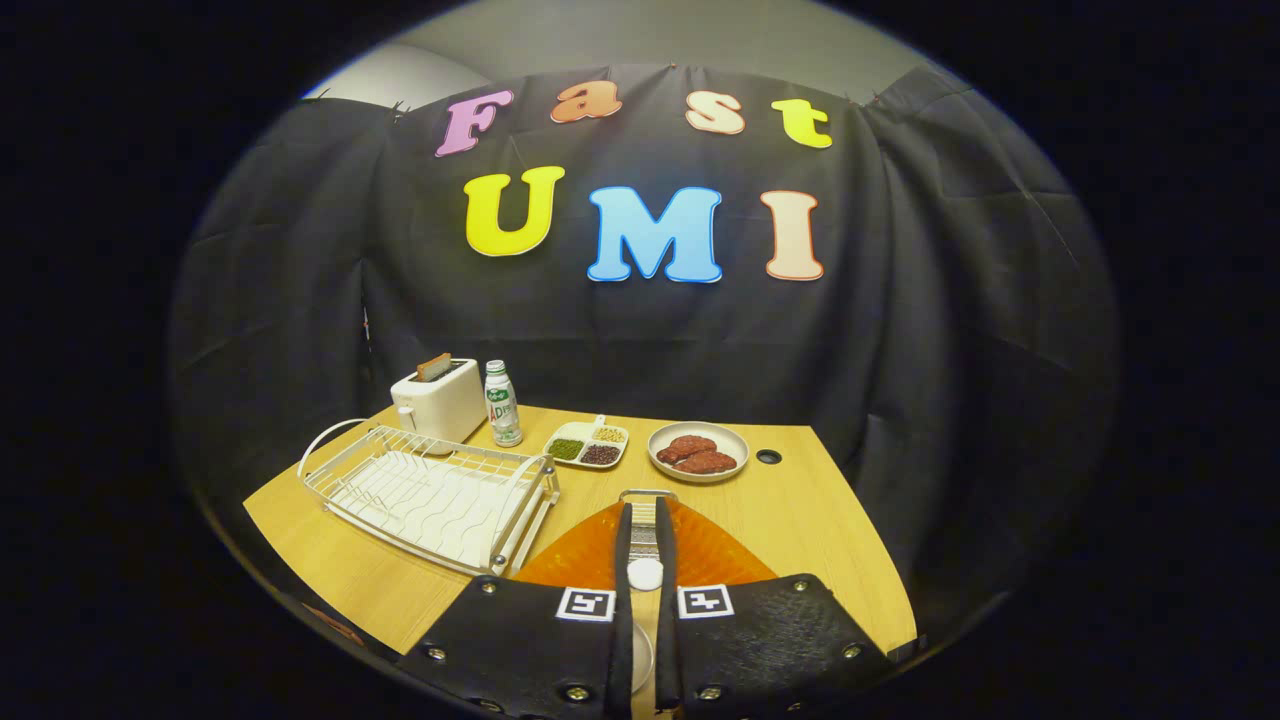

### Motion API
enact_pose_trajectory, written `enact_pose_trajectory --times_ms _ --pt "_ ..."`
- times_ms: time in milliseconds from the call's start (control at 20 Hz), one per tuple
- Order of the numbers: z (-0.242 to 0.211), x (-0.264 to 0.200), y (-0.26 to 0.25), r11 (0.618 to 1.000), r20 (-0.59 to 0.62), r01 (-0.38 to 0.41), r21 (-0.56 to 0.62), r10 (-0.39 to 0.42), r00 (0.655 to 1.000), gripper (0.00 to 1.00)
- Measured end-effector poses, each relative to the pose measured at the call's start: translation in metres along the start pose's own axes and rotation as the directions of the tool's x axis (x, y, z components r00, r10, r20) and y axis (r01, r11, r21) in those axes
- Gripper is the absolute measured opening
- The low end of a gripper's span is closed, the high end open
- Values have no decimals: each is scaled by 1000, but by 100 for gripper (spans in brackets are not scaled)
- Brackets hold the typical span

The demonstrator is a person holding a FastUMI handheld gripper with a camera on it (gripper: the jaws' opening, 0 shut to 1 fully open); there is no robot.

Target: Take the plate from the dish rack, then take the spoon from the basket and place it into the plate.

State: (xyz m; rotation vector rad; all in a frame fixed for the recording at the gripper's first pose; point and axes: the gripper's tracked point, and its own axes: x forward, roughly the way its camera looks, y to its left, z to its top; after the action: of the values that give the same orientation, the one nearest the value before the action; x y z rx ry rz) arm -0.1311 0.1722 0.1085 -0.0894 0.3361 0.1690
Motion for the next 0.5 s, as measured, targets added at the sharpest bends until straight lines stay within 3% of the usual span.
enact_pose_trajectory --times_ms 500 --pt "-48 28 46 989 -149 -141 -41 133 980 9"
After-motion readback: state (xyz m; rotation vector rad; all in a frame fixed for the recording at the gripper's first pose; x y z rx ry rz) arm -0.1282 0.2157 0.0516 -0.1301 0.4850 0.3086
